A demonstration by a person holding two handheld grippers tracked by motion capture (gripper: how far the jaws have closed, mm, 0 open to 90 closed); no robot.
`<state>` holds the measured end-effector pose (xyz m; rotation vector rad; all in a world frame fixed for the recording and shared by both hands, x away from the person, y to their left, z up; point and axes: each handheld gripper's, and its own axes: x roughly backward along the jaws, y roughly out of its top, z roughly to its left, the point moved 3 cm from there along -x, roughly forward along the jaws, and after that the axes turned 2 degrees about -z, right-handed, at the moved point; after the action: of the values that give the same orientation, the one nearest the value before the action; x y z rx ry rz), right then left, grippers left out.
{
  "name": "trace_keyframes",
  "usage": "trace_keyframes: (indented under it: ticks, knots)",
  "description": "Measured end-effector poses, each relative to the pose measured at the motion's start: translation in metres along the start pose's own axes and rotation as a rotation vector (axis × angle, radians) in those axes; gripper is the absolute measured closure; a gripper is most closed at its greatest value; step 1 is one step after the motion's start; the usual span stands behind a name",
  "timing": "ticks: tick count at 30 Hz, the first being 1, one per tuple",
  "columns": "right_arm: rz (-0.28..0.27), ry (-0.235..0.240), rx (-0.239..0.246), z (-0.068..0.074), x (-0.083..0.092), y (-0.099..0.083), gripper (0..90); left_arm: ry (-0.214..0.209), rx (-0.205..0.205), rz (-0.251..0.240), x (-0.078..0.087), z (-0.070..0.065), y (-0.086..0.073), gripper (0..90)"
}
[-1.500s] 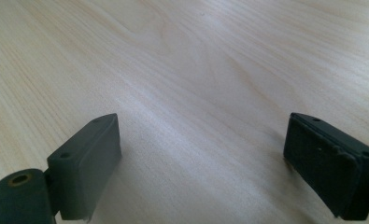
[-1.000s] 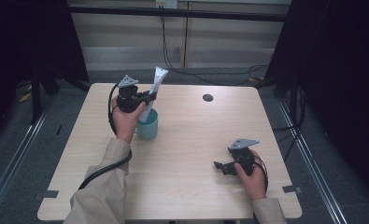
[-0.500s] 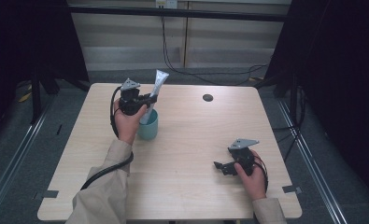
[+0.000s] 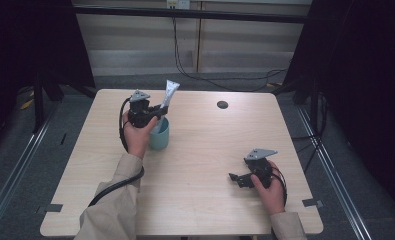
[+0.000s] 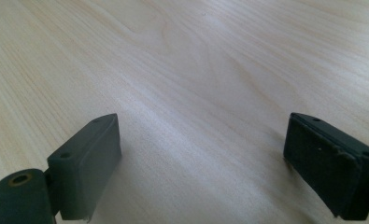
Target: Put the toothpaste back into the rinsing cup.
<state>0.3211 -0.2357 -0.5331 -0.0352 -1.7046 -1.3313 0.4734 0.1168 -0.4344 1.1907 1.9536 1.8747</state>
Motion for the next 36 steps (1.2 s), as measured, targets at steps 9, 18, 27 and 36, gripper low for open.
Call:
trace_keyframes:
  ticks: [9,18,27,36]
  knots:
    - [0.001,0.0,0.001,0.0,0.0,0.0,10.5,0.017,-0.008,0.013,0.006,0.001,-0.005,73.8]
    - [0.001,0.0,-0.001,0.0,0.0,0.0,10.5,0.029,-0.02,0.032,0.007,0.0,-0.009,73.6]
    - [0.0,0.0,0.001,0.0,0.0,0.0,10.5,0.029,-0.026,0.033,0.008,-0.002,-0.01,73.3]
    - [0.0,0.0,0.002,0.0,0.0,0.0,10.5,0.043,-0.037,0.06,0.014,0.0,-0.012,71.9]
